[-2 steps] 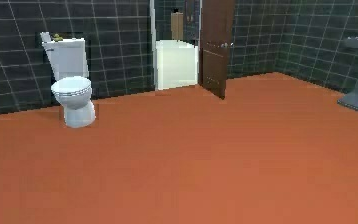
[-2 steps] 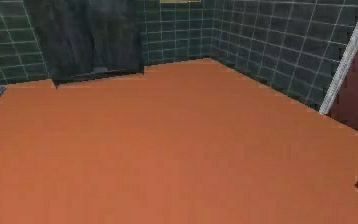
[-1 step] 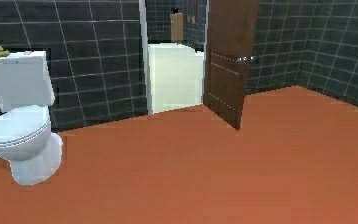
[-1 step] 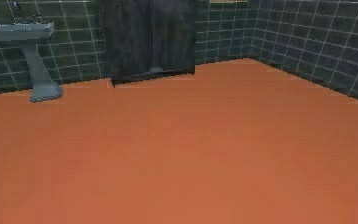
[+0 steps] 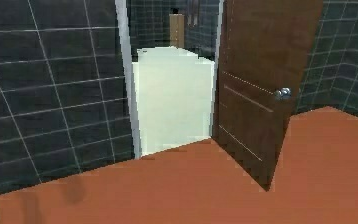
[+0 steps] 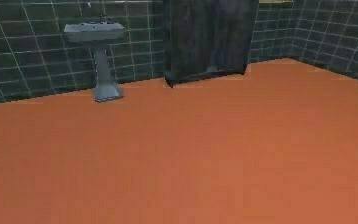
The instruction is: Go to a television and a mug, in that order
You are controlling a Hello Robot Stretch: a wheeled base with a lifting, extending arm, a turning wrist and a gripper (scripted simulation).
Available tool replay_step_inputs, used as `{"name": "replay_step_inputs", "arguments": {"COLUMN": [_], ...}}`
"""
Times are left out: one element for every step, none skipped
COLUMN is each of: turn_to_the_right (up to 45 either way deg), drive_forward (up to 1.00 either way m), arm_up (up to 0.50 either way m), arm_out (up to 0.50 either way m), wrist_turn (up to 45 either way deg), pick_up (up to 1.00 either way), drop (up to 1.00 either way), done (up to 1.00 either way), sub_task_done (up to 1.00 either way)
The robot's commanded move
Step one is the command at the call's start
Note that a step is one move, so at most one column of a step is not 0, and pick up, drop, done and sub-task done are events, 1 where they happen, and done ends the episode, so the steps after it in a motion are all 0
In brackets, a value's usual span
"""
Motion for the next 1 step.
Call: {"name": "replay_step_inputs", "arguments": {"turn_to_the_right": [0.0], "drive_forward": [1.00], "arm_up": [0.00], "arm_out": [0.00], "wrist_turn": [0.0], "pick_up": [0.00], "drop": [0.00], "done": [0.00], "sub_task_done": [0.00]}}
